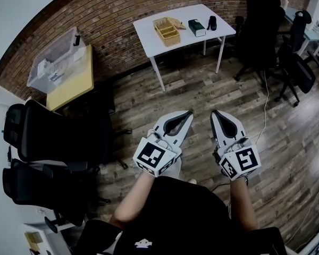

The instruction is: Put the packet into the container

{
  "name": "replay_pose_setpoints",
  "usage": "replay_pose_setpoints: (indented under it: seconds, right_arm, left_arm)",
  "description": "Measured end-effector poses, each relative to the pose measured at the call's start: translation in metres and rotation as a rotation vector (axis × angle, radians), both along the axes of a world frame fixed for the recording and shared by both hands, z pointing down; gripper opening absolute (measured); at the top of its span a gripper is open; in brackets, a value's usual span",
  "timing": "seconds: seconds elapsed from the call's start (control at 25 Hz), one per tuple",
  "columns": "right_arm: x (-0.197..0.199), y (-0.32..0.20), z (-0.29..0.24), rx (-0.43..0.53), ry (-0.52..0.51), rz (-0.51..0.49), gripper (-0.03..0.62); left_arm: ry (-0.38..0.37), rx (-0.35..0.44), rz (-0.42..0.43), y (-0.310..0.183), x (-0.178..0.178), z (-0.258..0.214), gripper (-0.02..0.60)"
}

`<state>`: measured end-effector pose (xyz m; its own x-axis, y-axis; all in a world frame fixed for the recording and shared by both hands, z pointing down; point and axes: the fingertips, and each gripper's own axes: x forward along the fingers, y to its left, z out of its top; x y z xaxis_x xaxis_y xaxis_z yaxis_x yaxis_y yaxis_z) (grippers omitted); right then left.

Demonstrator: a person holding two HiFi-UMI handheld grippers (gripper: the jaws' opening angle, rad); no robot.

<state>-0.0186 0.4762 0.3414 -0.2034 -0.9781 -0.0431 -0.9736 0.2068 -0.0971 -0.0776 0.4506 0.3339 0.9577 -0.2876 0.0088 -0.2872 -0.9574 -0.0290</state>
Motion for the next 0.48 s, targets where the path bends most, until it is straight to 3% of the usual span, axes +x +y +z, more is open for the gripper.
replay_pose_setpoints:
  seconds: [0.48]
  right_arm:
    - [0.027,-0.113,0.013,-0.022,-0.007,0.005,0.005]
  left_arm:
    - [-0.023,-0.039,0.036,-0.112,0.036,0.019,0.006]
